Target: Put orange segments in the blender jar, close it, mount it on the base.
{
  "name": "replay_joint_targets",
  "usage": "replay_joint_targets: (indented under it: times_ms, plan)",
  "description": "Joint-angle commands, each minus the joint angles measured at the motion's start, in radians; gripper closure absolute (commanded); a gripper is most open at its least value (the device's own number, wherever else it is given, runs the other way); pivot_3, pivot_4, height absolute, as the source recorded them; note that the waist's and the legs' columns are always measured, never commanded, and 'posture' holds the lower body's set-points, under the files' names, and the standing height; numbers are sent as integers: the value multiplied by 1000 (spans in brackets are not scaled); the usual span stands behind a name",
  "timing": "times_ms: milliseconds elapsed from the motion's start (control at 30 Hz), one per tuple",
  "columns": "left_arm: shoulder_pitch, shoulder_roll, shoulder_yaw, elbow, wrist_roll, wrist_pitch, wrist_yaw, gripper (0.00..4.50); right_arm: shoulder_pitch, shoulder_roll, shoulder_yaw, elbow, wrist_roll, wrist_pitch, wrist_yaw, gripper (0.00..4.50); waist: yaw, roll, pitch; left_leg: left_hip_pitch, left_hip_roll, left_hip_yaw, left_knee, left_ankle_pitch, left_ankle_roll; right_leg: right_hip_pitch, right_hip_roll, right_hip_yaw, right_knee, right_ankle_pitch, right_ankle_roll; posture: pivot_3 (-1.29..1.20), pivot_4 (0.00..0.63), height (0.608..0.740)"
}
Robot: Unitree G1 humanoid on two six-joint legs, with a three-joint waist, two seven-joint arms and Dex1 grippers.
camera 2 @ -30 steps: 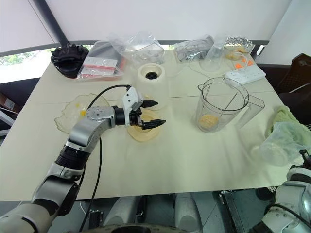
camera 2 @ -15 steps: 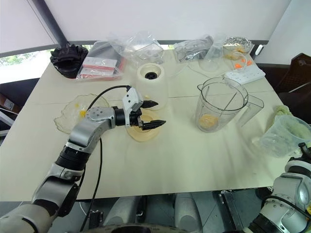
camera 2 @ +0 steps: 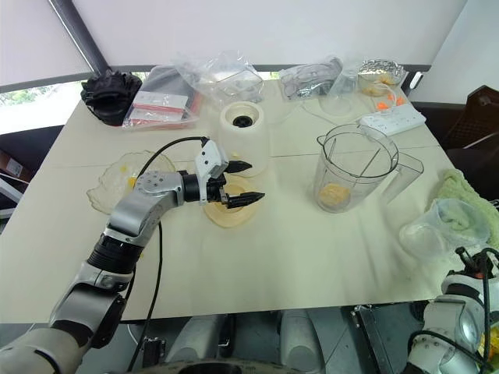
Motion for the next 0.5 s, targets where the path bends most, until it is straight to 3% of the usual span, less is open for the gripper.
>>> replay_joint_targets:
  times_ms: [33, 300, 400, 500]
  plan:
    - [-4, -1, -1, -43, -6, -4, -3, 0, 41, -6, 29, -12, -38, -8, 22, 4473, 0, 0, 0, 0, 0, 0, 0, 0, 0, 0, 0, 0, 0, 0, 0, 0, 150, 740]
    - [-7, -8, -4, -35, -5, -8, -2, 0, 91, -20, 31, -27, -36, -3, 29, 4473, 2, 0, 0, 0, 1, 0, 0, 0, 0, 1, 0, 0, -1, 0, 0, 0, 150, 740]
    - [-9, -13, -6, -32, -4, -10, -3, 0, 109, -39, 33, -26, -57, 9, 26, 3476, 5, 0, 0, 0, 1, -1, 0, 0, 0, 1, 0, 0, -1, 0, 0, 0, 150, 740]
    - [-11, -16, -8, -28, -2, -12, -4, 0, 127, -52, 44, -23, -89, 11, 30, 2036, 5, 0, 0, 0, 1, -1, 0, 0, 0, 1, 0, 0, -1, 0, 0, 0, 150, 740]
